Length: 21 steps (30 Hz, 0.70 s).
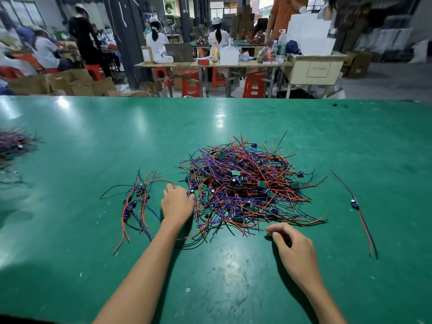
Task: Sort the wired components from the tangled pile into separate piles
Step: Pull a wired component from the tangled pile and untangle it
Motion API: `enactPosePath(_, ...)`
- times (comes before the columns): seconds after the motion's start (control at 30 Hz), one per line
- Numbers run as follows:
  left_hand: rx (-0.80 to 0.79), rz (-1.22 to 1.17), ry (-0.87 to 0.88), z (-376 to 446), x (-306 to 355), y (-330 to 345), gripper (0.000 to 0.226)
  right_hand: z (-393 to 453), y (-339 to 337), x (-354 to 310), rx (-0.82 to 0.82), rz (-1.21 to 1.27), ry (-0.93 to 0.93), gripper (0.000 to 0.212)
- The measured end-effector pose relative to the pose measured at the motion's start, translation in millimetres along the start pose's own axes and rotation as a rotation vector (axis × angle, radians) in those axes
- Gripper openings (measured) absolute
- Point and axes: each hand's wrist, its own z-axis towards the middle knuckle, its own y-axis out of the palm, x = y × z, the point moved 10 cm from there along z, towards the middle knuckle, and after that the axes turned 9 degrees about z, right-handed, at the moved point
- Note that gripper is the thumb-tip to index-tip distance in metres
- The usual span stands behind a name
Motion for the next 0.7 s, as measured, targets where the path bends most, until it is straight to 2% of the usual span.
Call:
enactPosePath(0.1, -0.107, -0.118, -0.044, 14, -4, 13, 0.025, 0, 0, 2, -0.004, 0.021, 0.005, 0.033)
enactPosePath(0.17, -0.155, -0.31, -0.075, 17, -9, 18, 0.02, 1, 0, 4, -0.006, 0.025, 0.014, 0.033)
enactPosePath(0.27, -0.111, -0.611, -0.153, 11, -21, 11, 0.019, 2, 0, 2, 0.002, 0.021, 0.004, 0.033)
enactPosePath(0.37, -0.029, -0.751, -0.182, -2, -23, -5, 0.024, 1, -1, 0, 0.012, 0.02, -0.006, 0.034)
enactPosePath(0.47, 0.025, -0.826, -0.079, -21, 1, -27, 0.019, -2, 4, -10, 0.004, 0.061, -0.017, 0.036)
enactPosePath(0.57, 0.068, -0.914, 0.05, -46, 33, -45, 0.019, 1, 25, -33, -0.087, 0.234, -0.022, 0.031)
enactPosePath(0.67, 0.12, -0.911, 0.209, -78, 65, -53, 0.007, 14, 54, -56, -0.194, 0.526, 0.133, 0.019)
enactPosePath(0.7, 0.128, -0.892, 0.278, -90, 75, -54, 0.008, 19, 60, -63, -0.211, 0.65, 0.203, 0.022)
